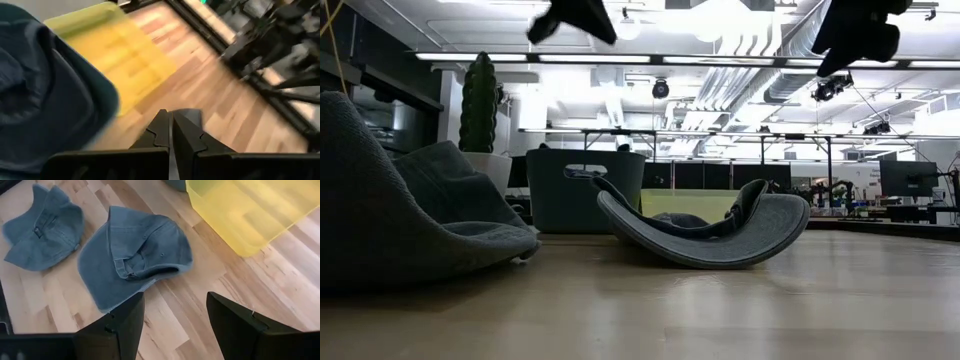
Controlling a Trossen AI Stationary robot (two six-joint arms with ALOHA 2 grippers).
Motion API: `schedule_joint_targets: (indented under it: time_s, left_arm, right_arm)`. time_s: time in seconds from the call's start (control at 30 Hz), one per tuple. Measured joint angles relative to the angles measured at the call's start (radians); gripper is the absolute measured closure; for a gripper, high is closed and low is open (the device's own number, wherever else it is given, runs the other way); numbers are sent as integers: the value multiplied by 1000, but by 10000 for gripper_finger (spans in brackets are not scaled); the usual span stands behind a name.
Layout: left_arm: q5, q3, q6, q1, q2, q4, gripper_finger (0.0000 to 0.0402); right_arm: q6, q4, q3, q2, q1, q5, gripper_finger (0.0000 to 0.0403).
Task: Pick & Place hat
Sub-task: Put the top gray cap into the yellow bin
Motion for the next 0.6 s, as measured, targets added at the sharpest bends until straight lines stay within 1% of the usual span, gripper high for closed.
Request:
schedule_joint_targets:
  time_s: [0.13,0.17,0.23,0.37,0.47,0.53,0.6]
  left_arm:
    - [-129,-101,-183,-156,-29,8,401]
    - [-156,-122,-240,-194,-29,29,401]
    - [-224,-162,-356,-267,-30,20,401]
    - [-353,-233,-588,-400,-29,40,401]
    - [-418,-279,-731,-476,-26,59,401]
    - [-457,-305,-803,-521,-26,63,401]
    - [-489,-324,-861,-558,-26,51,401]
  right_arm:
    - [-9,42,-9,0,0,10,194]
    - [-7,67,-21,-1,0,0,194]
    - [24,120,-57,-1,0,-25,194]
    - [128,322,-181,-1,0,-98,194]
    - [177,485,-273,0,-1,-140,194]
    - [219,564,-326,0,-2,-140,194]
    - [274,595,-366,0,-4,-131,194]
